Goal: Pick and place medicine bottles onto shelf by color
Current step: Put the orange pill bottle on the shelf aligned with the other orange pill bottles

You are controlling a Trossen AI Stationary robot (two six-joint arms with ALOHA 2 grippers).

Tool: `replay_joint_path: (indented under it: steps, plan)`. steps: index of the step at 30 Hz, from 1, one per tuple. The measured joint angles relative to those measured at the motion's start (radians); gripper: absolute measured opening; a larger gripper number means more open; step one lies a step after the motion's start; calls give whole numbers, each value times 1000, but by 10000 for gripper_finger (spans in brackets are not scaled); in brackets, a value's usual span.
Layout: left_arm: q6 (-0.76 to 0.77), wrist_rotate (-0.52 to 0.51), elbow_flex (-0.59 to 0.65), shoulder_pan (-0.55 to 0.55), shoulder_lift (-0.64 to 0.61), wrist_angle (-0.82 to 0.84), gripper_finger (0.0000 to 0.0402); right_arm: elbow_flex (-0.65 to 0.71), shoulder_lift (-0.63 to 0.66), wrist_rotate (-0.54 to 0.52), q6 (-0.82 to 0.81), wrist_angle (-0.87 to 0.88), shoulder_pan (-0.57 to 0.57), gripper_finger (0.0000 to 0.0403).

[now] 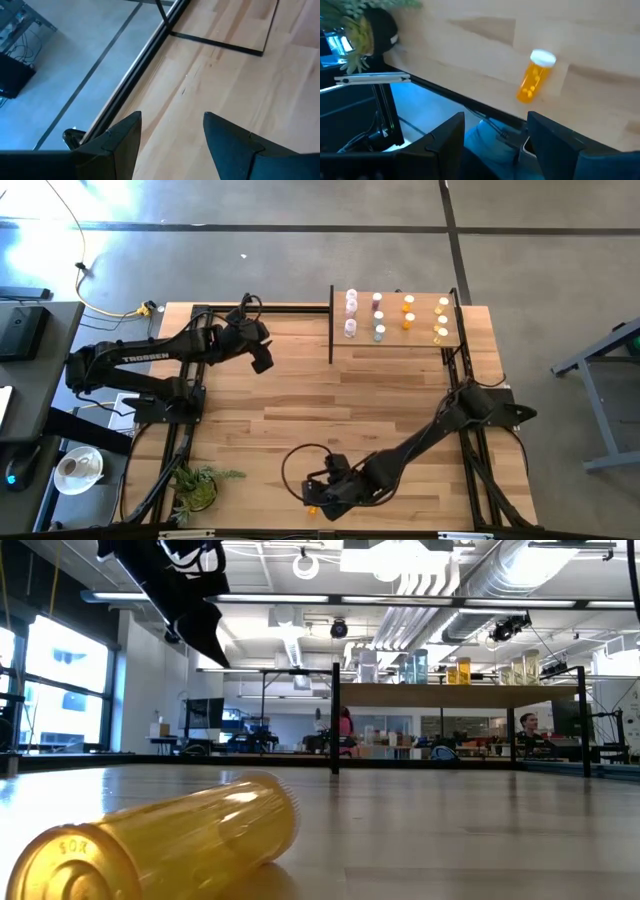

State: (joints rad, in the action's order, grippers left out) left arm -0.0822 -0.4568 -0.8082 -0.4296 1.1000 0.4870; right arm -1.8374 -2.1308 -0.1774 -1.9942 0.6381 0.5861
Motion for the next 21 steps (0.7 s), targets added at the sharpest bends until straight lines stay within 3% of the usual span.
replay_joint_path:
  steps: [11, 21]
  plan:
    - [0, 5, 0, -4, 0, -15, 204, 0, -100, 127, -71, -123, -4, 206]
    - [-7, 4, 0, -4, 1, -14, 204, 1, -117, 122, -76, -97, -26, 206]
